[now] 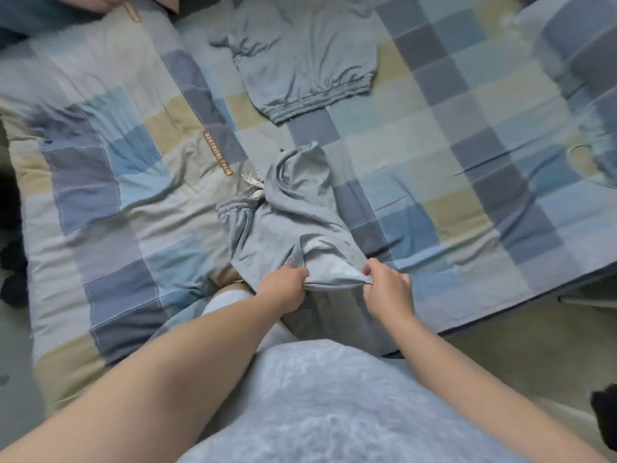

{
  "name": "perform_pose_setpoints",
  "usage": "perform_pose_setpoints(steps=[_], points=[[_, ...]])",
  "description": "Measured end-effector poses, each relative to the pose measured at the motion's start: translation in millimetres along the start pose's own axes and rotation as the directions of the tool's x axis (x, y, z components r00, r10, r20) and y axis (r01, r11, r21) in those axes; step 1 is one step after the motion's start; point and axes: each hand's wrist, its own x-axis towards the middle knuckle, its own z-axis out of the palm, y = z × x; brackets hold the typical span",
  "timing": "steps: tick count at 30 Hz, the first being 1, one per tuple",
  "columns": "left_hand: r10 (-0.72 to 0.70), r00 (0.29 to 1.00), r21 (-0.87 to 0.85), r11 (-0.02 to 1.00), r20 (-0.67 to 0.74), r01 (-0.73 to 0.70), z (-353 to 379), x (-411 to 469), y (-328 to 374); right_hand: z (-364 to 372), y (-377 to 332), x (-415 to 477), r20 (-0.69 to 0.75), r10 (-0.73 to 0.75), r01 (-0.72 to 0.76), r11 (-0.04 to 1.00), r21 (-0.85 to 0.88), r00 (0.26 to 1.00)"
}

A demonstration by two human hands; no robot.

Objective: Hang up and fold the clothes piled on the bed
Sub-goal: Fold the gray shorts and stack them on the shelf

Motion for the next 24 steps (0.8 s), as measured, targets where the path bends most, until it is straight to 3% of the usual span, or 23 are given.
perform_pose_setpoints(steps=[3, 6, 12, 16, 19, 24], points=[[-0.073, 0.994, -0.115, 0.991, -0.086, 0.063, 24, -31, 63, -28, 53, -27, -0.053, -0.078, 0.084, 0.989, 0.119, 0.996], [-0.118, 0.990, -0.132, 0.986, -0.083, 0.107, 41, -80, 118, -66, 96, -67, 0.000, -0.149, 0.147, 0.974, 0.175, 0.989], [-0.240, 0.933, -0.328, 0.933, -0.266, 0.147, -2, -155, 183, -152, 118, -121, 0.035, -0.233, 0.221, 0.954, 0.203, 0.972], [-0.267, 0.876, -0.467, 0.883, -0.402, 0.055, -27, -188, 202, -190, 107, -141, -0.025, -0.280, 0.275, 0.921, 0.276, 0.960], [-0.277, 0.799, -0.571, 0.815, -0.533, -0.097, -51, -207, 198, -212, 85, -145, -0.093, -0.320, 0.332, 0.883, 0.333, 0.943], [-0.294, 0.661, -0.632, 0.691, -0.690, -0.352, -83, -250, 163, -236, 32, -159, -0.247, -0.377, 0.451, 0.735, 0.506, 0.893]])
